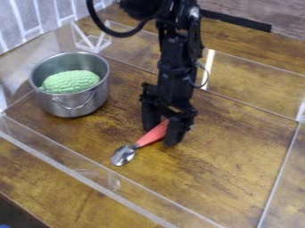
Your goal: Move the pink spoon to the left
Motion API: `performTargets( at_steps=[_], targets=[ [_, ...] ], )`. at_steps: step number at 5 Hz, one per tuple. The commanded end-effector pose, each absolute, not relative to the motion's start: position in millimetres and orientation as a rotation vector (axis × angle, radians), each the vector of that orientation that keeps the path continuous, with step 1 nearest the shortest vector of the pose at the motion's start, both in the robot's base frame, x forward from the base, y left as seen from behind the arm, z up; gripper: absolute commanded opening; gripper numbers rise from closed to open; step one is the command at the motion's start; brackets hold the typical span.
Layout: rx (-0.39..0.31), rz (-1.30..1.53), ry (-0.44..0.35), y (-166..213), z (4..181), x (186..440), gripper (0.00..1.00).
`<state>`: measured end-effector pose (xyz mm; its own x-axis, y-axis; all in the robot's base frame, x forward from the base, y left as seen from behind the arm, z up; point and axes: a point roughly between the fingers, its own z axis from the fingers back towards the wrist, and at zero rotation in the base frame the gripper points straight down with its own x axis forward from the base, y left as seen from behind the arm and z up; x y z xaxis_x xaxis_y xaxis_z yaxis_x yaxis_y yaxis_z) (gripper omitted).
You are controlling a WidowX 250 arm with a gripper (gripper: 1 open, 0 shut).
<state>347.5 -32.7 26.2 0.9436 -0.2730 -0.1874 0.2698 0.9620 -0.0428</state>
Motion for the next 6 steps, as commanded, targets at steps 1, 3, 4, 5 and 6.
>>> performTargets(
  at_steps=[1,3,4,5,6],
  targets=[
    [-0.014,-0.303,0.15,-37,40.4,350,0.0],
    [-0.019,-0.298,0.126,-65,52.3,350,0.0],
    [-0.014,-0.281,0.117,-76,61.5,354,0.0],
    [0.001,-0.278,0.116,-72,74.9,357,0.0],
    [0.022,-0.262,0.125,-61,84.9,358,0.0]
  ],
)
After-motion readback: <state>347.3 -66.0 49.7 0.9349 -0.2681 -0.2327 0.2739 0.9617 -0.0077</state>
